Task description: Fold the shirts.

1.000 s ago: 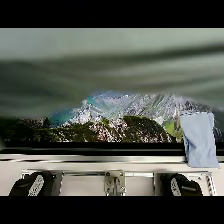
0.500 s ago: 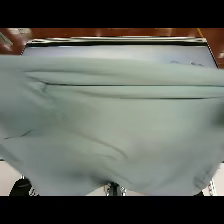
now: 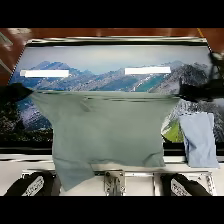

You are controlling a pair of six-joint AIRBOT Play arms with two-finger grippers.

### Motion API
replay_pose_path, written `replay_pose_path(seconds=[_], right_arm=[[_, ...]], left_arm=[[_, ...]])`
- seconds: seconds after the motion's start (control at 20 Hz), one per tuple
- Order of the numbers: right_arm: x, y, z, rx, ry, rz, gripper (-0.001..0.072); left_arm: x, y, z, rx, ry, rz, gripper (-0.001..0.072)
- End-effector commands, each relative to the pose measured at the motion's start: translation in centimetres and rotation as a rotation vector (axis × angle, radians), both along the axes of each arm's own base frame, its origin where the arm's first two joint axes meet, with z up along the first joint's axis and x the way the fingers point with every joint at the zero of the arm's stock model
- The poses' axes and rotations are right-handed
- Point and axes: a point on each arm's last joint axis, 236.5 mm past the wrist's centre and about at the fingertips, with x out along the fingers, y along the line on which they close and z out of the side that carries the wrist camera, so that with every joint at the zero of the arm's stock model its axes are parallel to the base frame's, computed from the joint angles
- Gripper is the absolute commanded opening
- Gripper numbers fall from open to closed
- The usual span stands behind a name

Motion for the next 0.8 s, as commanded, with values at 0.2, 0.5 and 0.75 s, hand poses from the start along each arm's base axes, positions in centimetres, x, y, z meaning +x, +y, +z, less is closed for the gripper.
replay_pose_path(seconds=[0.2,0.5,0.75], right_arm=[[17.5,3.4,-6.1,-0.001,-0.497,-0.073,0.0061],[20.5,2.4,-7.7,0.027,-0.567,-0.155,0.0061],[18.7,3.7,-12.3,0.113,-0.386,-0.187,0.0061]], left_arm=[[16.7,-0.2,-10.1,0.02,-0.09,0.056,0.0035],[21.3,-0.5,-13.2,-0.091,-0.109,0.138,0.0035],[19.6,-1.9,-17.1,-0.111,0.027,0.085,0.0036]])
